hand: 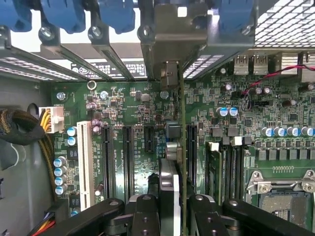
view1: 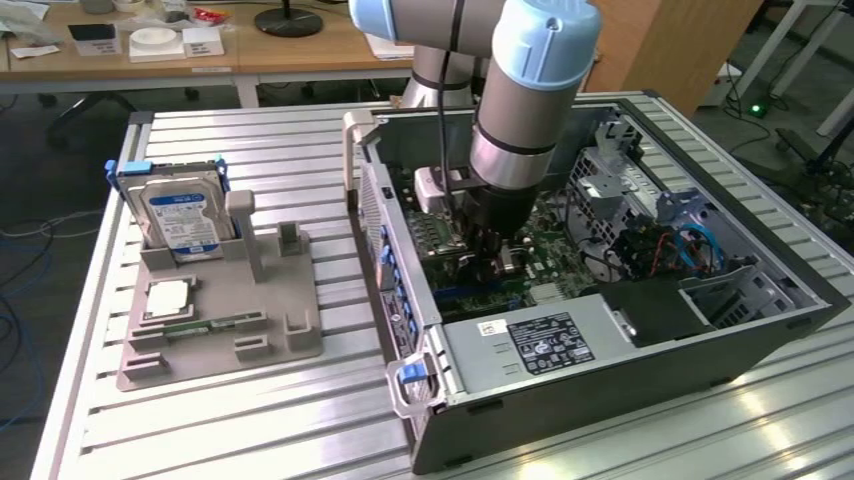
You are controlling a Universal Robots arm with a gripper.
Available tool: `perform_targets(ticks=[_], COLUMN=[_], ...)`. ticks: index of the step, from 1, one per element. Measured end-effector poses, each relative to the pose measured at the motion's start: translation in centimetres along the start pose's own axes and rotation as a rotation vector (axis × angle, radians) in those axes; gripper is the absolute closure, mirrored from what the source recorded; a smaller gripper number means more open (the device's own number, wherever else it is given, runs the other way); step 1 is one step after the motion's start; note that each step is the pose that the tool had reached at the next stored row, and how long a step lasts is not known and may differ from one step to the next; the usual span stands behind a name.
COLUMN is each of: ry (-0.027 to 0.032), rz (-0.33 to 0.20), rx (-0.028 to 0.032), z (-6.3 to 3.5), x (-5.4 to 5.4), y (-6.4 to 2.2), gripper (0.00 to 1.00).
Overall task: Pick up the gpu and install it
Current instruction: 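Insert the gpu into the slot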
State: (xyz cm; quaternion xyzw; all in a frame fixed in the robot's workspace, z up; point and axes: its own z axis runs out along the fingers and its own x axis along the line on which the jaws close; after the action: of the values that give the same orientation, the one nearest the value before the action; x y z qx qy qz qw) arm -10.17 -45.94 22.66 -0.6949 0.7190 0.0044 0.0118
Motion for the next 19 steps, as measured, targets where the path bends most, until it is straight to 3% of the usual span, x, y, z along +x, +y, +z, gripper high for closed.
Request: perform_targets(ticks=[19], ry=[0.0007], rz=[0.012], rx=[0.0001], z=[0.31], x=[0.02], y=[0.13], gripper=[0.72])
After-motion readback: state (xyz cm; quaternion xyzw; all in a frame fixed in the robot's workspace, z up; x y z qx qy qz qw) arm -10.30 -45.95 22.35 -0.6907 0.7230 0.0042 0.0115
